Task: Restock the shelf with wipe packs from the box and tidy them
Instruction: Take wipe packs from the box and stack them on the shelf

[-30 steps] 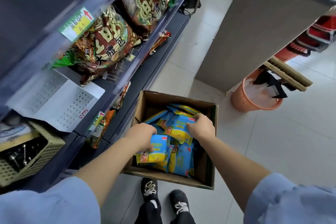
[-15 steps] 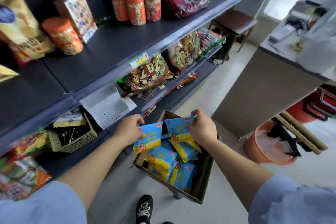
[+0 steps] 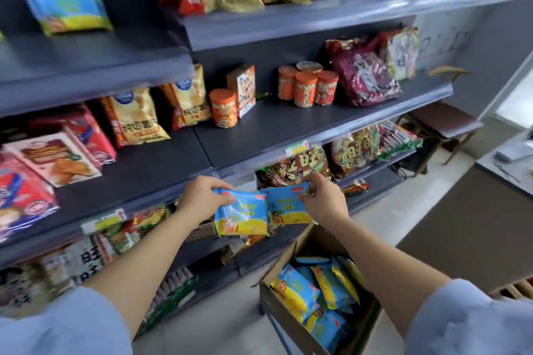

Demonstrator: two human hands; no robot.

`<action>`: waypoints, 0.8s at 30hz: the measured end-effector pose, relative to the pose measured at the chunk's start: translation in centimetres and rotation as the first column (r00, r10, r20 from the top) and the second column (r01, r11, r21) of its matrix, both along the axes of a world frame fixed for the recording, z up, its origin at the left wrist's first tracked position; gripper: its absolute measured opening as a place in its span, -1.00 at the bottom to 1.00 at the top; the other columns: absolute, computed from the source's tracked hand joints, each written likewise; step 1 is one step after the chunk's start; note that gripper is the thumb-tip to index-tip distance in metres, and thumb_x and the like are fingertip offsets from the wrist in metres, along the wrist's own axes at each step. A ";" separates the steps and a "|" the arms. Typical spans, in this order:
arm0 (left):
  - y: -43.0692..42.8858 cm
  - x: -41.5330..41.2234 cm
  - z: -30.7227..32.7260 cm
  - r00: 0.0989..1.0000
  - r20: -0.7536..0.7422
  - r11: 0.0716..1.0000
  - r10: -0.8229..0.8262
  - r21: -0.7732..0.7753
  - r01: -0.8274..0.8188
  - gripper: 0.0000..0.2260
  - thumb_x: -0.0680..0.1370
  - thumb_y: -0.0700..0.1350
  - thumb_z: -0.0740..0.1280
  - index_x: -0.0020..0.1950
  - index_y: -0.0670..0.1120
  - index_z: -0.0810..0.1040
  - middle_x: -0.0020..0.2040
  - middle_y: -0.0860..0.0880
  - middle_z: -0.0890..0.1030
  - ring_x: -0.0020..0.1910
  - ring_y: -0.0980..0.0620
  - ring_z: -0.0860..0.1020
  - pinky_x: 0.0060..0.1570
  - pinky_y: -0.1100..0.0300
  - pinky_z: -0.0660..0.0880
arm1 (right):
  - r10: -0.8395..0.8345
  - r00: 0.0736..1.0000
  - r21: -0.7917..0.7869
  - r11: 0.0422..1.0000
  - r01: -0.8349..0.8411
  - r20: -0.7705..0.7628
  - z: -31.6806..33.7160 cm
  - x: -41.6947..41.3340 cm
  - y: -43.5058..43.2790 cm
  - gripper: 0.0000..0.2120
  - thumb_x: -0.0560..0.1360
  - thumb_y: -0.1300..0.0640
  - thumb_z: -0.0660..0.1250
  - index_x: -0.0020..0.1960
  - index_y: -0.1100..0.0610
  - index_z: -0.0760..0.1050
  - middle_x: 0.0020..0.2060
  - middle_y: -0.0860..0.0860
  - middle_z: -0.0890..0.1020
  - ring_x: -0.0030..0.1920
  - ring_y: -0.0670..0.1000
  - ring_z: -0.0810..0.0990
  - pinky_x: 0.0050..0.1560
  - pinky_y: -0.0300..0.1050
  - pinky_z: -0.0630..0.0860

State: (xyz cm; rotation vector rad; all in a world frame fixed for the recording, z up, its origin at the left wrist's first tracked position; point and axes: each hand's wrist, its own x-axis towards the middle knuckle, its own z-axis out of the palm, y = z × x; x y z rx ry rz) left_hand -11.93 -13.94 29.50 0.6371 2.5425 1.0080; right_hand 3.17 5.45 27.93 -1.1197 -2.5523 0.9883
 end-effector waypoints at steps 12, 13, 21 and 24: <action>-11.5 -3.6 9.6 0.992 -0.029 0.958 0.123 0.266 -0.111 -0.87 0.41 -0.18 0.51 -0.18 0.04 0.62 0.03 -0.04 0.63 0.06 0.02 0.56 0.10 0.04 0.51 | 0.079 0.950 0.010 0.997 -0.080 -0.301 9.4 -6.0 -8.0 -0.68 0.48 0.11 0.43 0.20 0.11 0.49 0.01 -0.03 0.60 0.01 0.00 0.59 -0.05 -0.12 0.53; -12.3 -3.7 10.4 0.991 -0.025 0.949 0.132 0.293 -0.119 -0.86 0.42 -0.20 0.51 -0.17 0.02 0.61 0.05 -0.04 0.62 0.09 0.04 0.53 0.12 0.07 0.49 | 0.089 0.943 0.016 0.996 -0.089 -0.322 10.2 -6.4 -8.8 -0.69 0.47 0.11 0.44 0.19 0.10 0.51 0.02 -0.03 0.62 0.02 -0.01 0.59 0.00 -0.09 0.56; -18.8 -4.7 16.1 0.953 0.007 0.847 0.302 0.457 -0.272 -0.87 0.36 -0.24 0.54 -0.19 -0.08 0.64 -0.17 -0.05 0.65 -0.08 -0.08 0.62 0.01 0.00 0.57 | 0.131 0.863 0.025 0.990 -0.136 -0.488 16.3 -8.8 -13.9 -0.70 0.45 0.13 0.47 0.16 0.09 0.56 0.02 -0.02 0.66 -0.05 -0.06 0.60 0.00 -0.10 0.60; -21.1 -5.0 17.8 0.939 -0.032 0.816 0.343 0.505 -0.281 -0.87 0.39 -0.23 0.52 -0.23 -0.04 0.63 -0.19 -0.03 0.63 -0.15 -0.01 0.60 -0.18 0.15 0.54 | 0.153 0.841 0.064 0.988 -0.141 -0.519 18.2 -9.6 -15.7 -0.74 0.45 0.13 0.46 0.14 0.08 0.58 -0.07 -0.07 0.64 -0.14 -0.08 0.58 -0.19 -0.20 0.52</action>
